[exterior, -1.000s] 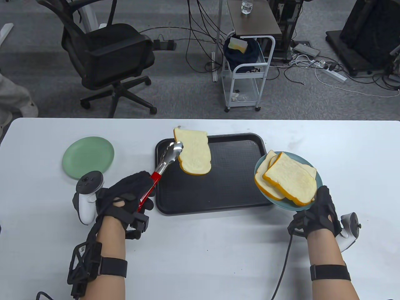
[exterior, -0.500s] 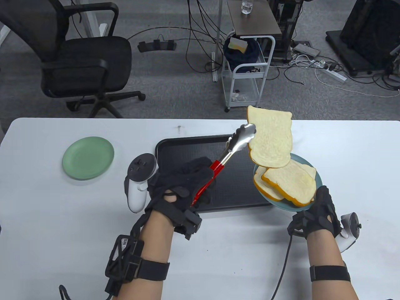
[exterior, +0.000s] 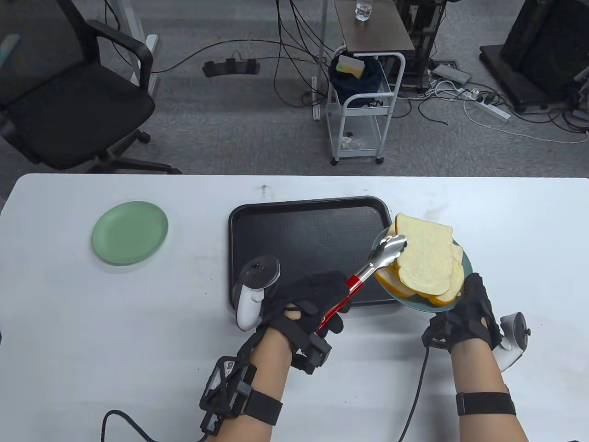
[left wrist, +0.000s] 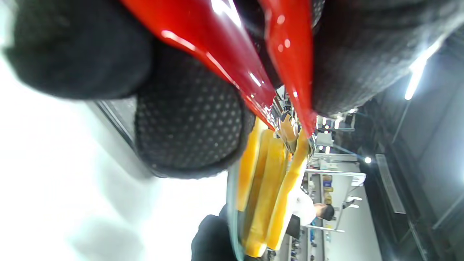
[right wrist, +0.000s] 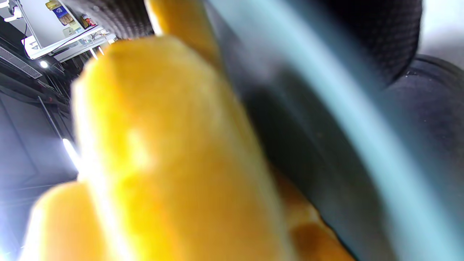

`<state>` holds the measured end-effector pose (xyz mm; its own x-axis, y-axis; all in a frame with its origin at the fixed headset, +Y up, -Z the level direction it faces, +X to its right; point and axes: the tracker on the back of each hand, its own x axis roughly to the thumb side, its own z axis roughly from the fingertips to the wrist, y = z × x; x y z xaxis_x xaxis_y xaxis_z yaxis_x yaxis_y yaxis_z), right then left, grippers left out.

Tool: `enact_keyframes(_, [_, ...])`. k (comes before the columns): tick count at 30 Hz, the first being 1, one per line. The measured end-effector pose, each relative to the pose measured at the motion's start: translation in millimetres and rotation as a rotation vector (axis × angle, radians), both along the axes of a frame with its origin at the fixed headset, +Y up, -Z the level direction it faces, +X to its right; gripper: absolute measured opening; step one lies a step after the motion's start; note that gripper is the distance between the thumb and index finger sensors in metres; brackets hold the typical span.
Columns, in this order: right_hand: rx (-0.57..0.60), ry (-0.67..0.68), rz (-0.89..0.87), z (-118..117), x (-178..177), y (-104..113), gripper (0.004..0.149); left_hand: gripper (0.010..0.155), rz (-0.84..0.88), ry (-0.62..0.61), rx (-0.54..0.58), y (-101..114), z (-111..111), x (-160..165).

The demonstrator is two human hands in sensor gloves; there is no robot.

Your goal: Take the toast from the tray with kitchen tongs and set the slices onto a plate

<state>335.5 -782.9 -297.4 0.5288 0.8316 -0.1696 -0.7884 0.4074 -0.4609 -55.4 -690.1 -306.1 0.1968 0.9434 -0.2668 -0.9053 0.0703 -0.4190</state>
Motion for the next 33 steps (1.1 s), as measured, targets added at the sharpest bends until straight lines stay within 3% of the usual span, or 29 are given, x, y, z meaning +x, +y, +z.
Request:
enact_keyframes(4, [-0.014, -0.005, 0.032, 0, 0, -2, 0.05, 0.072, -0.014, -0.011, 0.023, 5, 1, -8])
enact_keyframes(9, [-0.018, -0.013, 0.004, -1, 1, -5, 0.049, 0.077, -0.113, 0.072, 0.122, 36, 1, -41])
enact_keyframes(13, [-0.018, -0.022, -0.007, -1, 3, -6, 0.049, 0.077, -0.264, 0.262, 0.263, 70, -4, -96])
enact_keyframes(18, [-0.022, -0.031, -0.007, 0, 3, -5, 0.049, 0.08, -0.54, 0.47, 0.338, 82, -13, -166])
enact_keyframes(23, [-0.031, -0.045, -0.002, 0, 6, -5, 0.049, 0.081, -0.782, 0.62, 0.268, 51, -22, -234])
enact_keyframes(27, [-0.042, -0.061, 0.008, -1, 10, -7, 0.049, 0.08, -0.921, 0.714, 0.159, 5, -27, -282])
enact_keyframes(33, [-0.056, -0.081, 0.025, -2, 16, -8, 0.049, 0.078, -1.006, 0.756, 0.033, -55, -38, -325])
